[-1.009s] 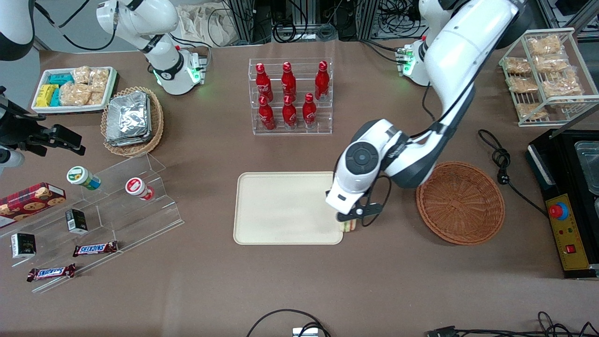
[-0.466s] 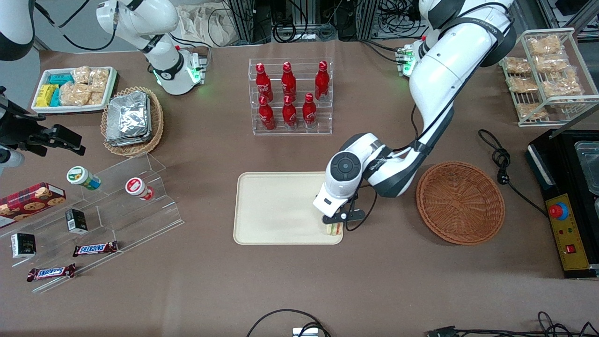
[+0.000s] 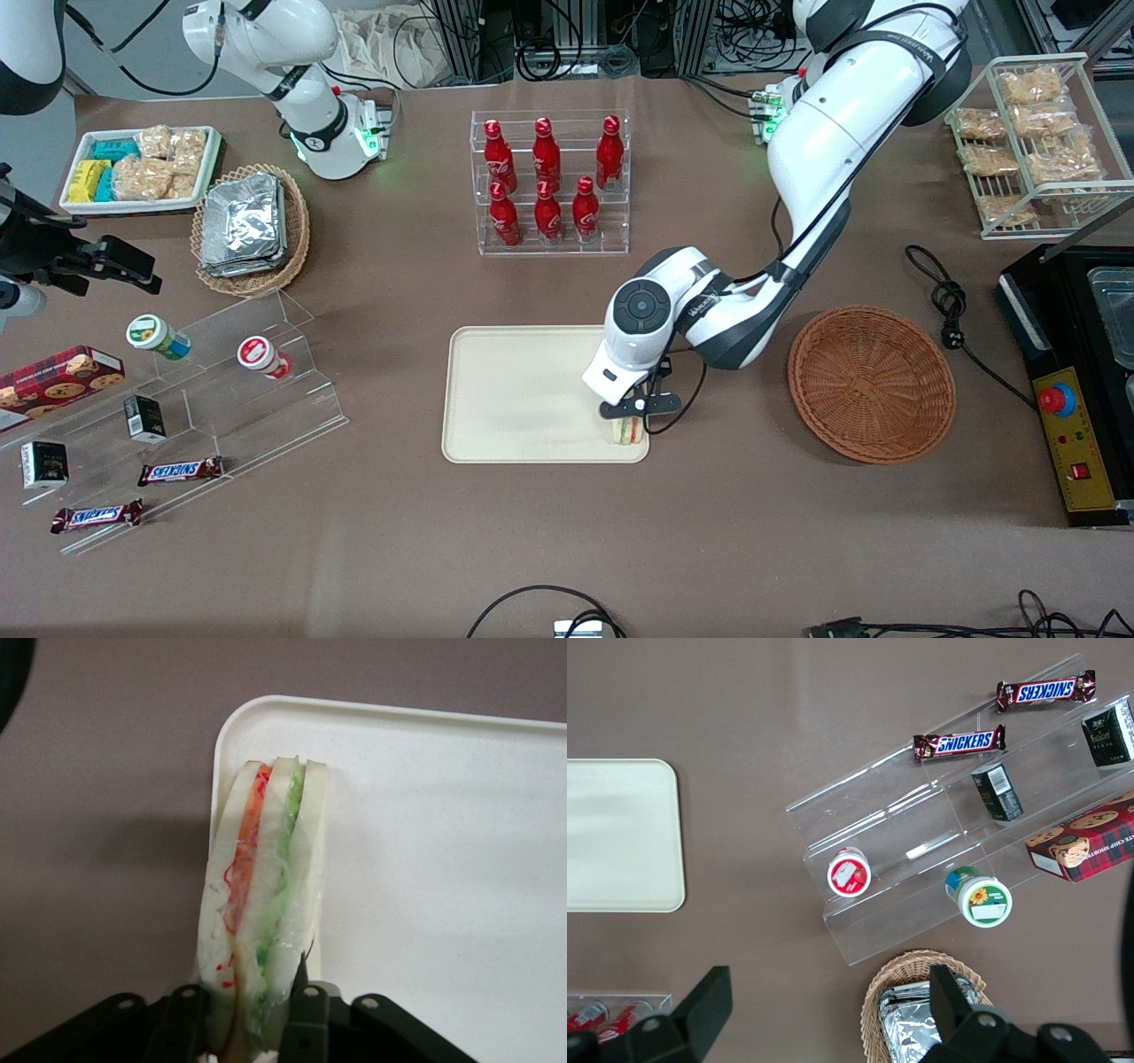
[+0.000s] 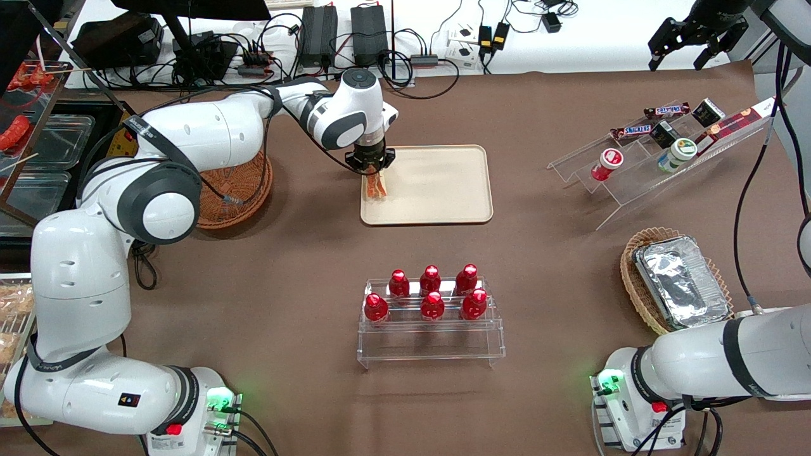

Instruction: Place sandwich from basket to tray

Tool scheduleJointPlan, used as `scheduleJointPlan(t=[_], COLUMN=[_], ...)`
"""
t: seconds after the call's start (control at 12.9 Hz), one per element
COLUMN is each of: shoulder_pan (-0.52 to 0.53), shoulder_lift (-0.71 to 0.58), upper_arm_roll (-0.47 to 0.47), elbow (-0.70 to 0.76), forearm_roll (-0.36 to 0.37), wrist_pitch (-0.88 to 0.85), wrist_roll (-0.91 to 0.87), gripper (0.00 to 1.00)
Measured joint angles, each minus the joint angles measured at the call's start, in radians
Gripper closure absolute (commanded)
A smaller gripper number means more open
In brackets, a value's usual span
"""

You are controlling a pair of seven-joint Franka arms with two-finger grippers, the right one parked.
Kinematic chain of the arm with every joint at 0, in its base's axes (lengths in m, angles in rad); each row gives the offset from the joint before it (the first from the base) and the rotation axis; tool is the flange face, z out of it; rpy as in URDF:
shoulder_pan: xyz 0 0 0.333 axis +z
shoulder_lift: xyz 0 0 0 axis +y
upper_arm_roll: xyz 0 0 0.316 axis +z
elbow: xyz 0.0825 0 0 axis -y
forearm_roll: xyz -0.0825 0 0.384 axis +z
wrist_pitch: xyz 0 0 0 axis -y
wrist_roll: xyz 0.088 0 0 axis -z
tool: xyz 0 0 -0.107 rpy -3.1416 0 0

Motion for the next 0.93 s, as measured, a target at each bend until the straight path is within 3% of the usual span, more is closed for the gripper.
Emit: scheduleJointPlan(t=[0.54,0.93], shoulder_pan=[0.0,0.071], shoulder_lift=[-0.048,-0.27], upper_arm_roll=[-0.002,-0.03], elbow=[0.016,-0.194], forearm_roll=[0.002,-0.028], wrist_pitch=[-0.024,-0.059], wrist_roll=[-0.001,0.017], gripper=[0.0,0.0])
